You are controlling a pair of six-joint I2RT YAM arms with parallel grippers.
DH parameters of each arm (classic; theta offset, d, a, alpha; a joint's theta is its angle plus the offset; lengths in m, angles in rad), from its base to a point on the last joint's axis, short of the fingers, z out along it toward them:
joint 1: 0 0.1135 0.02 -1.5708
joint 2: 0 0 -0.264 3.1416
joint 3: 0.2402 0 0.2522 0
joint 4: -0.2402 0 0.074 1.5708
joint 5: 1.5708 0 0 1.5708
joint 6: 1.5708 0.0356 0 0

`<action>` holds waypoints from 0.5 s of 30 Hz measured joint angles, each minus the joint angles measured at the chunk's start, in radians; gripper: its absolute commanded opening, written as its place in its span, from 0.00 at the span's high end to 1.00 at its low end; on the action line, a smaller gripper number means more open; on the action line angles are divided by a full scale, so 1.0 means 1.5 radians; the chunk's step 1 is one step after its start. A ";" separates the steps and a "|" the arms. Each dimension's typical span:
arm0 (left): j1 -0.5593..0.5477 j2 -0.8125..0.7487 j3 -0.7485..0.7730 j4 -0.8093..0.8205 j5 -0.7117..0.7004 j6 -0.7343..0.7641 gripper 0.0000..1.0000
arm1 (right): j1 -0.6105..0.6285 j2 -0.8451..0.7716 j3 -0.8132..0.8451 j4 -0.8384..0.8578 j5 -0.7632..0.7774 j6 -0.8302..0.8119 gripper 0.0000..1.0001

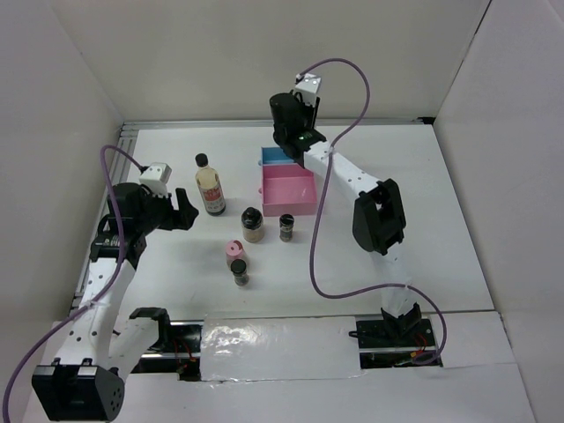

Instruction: Organize the condiment bottles

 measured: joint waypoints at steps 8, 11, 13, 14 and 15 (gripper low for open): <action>0.005 0.007 0.000 0.002 0.000 0.000 0.14 | 0.009 0.032 0.030 -0.063 0.079 0.055 1.00; 0.006 0.007 0.000 0.004 0.000 0.000 0.14 | 0.013 0.032 0.030 -0.082 0.099 0.075 1.00; 0.006 0.008 0.000 0.005 0.000 0.000 0.14 | 0.016 0.032 0.030 -0.084 0.101 0.078 1.00; 0.006 0.008 0.000 0.005 0.000 0.000 0.14 | 0.016 0.032 0.030 -0.083 0.101 0.077 1.00; 0.007 0.008 0.000 0.005 0.000 0.000 0.14 | 0.016 0.032 0.030 -0.083 0.101 0.077 1.00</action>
